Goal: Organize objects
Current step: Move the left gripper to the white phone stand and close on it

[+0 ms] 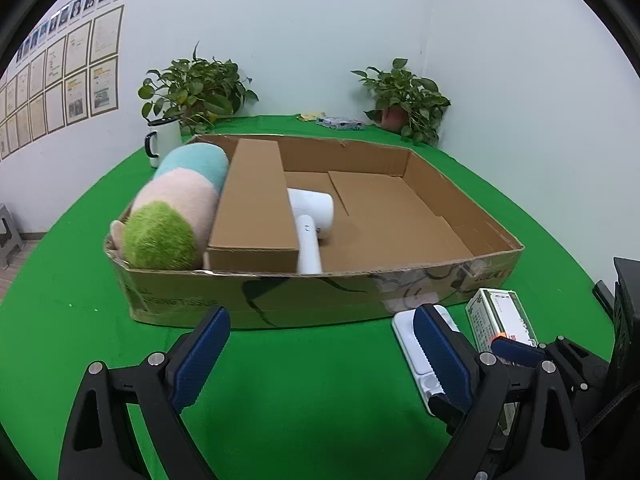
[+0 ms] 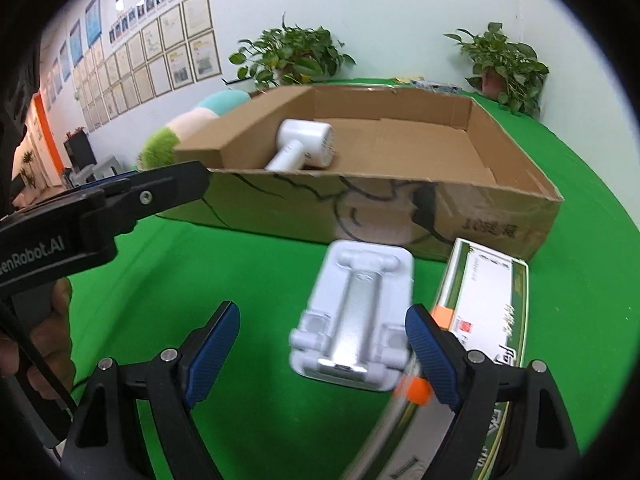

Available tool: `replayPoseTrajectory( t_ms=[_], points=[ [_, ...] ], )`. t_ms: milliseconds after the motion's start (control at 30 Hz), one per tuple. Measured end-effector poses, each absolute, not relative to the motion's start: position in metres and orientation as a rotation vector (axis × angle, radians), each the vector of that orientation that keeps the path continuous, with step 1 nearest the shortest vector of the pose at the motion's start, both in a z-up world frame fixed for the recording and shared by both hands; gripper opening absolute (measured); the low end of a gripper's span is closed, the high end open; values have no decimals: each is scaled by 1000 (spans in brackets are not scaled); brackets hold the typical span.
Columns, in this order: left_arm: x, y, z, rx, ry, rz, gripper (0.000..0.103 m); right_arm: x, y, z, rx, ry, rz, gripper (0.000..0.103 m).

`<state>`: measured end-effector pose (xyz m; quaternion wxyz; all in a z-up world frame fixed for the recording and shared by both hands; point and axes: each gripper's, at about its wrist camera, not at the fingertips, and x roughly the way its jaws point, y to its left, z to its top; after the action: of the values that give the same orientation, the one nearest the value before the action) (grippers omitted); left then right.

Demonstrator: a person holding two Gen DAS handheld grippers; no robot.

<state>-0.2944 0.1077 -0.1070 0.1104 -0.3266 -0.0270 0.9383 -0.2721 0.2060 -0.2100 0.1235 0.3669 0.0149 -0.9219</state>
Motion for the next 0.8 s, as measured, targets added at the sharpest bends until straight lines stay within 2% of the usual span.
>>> replayPoseTrajectory(
  t_ms=[200,333,533,800],
  points=[
    [-309,119,-115,-1005,-132,2678,93,-274,232,-212,1111,105,-2737,85],
    [-319,121,-122,-1042,-154,2627,93,-280,246,-208,1144,45,-2734,85],
    [-326,102,-126,-1059,-199,2612,93,-289,217,-206,1156,16,-2654,85],
    [-326,72,-139,-1119,-241,2653,92,-309,196,-223,1241,75,-2679,85]
  ],
)
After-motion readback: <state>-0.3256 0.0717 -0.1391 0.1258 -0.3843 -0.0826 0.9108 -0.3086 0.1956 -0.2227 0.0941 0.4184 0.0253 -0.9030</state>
